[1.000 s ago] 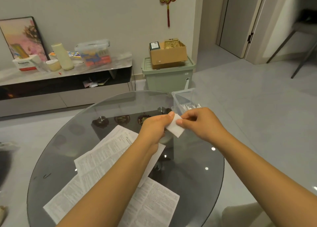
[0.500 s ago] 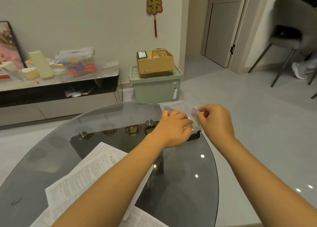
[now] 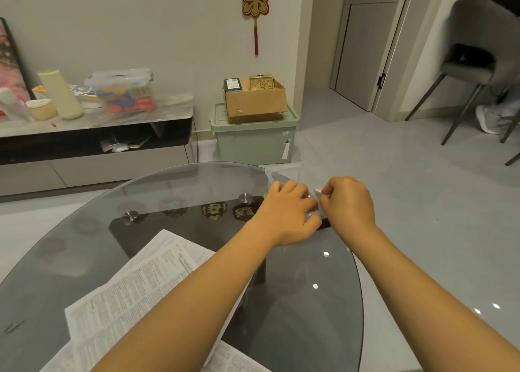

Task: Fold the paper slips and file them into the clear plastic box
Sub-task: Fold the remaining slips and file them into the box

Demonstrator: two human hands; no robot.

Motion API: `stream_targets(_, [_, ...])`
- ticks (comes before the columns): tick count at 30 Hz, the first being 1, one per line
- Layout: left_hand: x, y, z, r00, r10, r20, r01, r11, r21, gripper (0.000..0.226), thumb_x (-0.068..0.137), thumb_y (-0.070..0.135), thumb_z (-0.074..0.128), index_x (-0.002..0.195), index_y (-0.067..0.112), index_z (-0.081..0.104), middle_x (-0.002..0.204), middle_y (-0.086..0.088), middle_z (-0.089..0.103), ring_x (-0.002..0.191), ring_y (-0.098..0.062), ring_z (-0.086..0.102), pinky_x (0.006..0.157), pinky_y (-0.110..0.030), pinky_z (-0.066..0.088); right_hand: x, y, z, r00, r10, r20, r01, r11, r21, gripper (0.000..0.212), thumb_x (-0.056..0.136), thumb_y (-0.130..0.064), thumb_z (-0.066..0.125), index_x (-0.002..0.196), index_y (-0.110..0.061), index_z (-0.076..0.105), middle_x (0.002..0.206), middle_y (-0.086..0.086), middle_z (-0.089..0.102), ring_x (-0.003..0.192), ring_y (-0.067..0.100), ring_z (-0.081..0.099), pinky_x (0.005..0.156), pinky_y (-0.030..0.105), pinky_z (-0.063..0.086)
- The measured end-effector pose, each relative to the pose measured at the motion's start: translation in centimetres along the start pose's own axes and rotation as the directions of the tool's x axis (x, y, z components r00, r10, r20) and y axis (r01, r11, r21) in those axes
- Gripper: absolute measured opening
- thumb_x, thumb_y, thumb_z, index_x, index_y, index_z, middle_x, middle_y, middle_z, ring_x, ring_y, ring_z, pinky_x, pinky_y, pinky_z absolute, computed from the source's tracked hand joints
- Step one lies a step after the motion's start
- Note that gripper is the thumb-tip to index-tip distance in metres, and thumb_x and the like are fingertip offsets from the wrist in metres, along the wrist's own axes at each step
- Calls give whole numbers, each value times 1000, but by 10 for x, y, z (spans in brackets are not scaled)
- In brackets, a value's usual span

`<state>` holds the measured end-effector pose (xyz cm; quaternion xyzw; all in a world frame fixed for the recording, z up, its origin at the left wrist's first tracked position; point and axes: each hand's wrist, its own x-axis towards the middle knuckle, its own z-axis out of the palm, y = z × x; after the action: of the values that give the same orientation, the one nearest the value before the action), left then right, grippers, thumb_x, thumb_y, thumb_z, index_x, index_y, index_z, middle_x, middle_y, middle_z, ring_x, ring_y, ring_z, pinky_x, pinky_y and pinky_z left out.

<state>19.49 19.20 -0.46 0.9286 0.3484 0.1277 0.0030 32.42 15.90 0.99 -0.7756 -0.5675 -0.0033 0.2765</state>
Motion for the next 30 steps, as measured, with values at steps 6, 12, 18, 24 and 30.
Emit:
stream_targets(6, [-1,1,1,1000,-14,-5,14,1000,-25,80,74,51,4,120,20,61,114,-1,51,104,-16,38,90,-31,18,7,-5,-4,986,92,139,-57,971,-233,17,88,-18,55,94,-14,70,105,7,54,78,24,51,59,27,34])
stream_targets(12, [-2,1,-1,1000,-25,13,25,1000,-8,83,72,52,2,137,22,45,121,-1,50,110,-18,38,94,-33,19,8,3,-18,973,77,216,-100,990,97,23,82,-5,50,87,-9,72,77,7,61,68,25,55,57,25,39])
stream_targets(18, [4,4,-7,988,-49,148,35,995,94,75,77,52,2,142,37,35,129,-1,41,117,-19,34,98,-35,19,1,13,-21,977,126,174,-162,965,209,26,81,1,46,99,-10,62,89,6,57,74,22,52,61,26,38])
stream_targets(24, [6,9,-14,974,-67,218,33,987,156,71,78,51,9,143,36,34,133,-4,38,120,-22,33,100,-37,22,-2,16,-21,978,104,181,-142,966,216,30,84,1,43,104,-11,62,89,7,59,74,22,53,64,27,41])
stream_targets(30, [-21,17,-25,987,-140,81,137,990,42,68,83,51,17,144,26,34,136,-4,38,126,-20,31,106,-37,15,-16,8,-30,990,20,138,-56,963,263,27,86,-3,46,100,-16,65,100,4,62,85,22,59,76,35,51])
